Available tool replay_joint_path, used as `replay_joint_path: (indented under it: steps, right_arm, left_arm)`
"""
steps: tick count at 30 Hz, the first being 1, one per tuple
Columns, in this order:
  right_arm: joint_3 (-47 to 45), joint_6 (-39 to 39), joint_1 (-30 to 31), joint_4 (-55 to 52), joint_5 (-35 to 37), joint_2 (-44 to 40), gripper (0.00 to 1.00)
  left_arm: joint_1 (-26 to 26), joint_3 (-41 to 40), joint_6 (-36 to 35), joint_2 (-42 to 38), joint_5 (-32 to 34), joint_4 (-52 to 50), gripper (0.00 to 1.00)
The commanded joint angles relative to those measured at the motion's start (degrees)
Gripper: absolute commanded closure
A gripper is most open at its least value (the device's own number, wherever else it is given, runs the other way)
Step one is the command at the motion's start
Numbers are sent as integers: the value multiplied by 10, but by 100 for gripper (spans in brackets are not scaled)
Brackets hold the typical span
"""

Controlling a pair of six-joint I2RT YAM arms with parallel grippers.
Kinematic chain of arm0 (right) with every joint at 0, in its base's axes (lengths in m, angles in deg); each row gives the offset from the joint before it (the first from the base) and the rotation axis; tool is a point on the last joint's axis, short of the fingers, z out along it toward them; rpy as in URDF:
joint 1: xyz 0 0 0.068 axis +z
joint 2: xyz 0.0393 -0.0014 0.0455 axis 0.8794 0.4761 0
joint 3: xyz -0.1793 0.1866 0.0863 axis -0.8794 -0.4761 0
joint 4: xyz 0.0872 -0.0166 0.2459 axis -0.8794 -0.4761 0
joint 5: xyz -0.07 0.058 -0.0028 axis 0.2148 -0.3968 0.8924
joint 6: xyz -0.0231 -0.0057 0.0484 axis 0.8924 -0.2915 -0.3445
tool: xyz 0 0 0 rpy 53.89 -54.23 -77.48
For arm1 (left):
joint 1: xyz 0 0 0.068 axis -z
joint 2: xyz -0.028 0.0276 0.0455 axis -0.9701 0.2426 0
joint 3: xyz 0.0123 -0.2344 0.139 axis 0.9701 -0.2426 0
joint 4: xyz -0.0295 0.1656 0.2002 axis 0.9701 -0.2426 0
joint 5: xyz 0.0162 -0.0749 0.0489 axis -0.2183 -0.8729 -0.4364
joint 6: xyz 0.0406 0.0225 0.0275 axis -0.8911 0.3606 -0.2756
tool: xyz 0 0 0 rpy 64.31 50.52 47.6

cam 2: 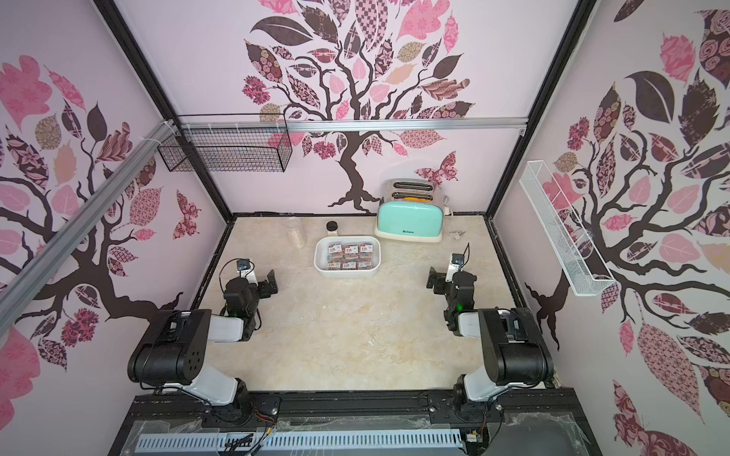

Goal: Take the paper clips out of the storage box
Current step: Pick up the boxed paper clips from the storage box.

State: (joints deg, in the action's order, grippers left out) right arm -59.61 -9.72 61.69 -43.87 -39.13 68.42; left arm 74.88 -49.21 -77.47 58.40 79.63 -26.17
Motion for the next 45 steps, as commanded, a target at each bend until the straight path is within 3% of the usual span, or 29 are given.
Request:
replay_joint_path:
  steps: [1,43,45]
  right_arm:
    - [14,-1,-2,6,2,12,1]
    - [14,-4,-2,7,8,9,1]
    - [34,-14,-3,-48,22,-10,1]
  left_arm:
    - [3,5,-7,3,4,14,2]
    - [-5,0,-4,2,-11,25,2]
    - [-5,13,-3,-8,-9,-6,2]
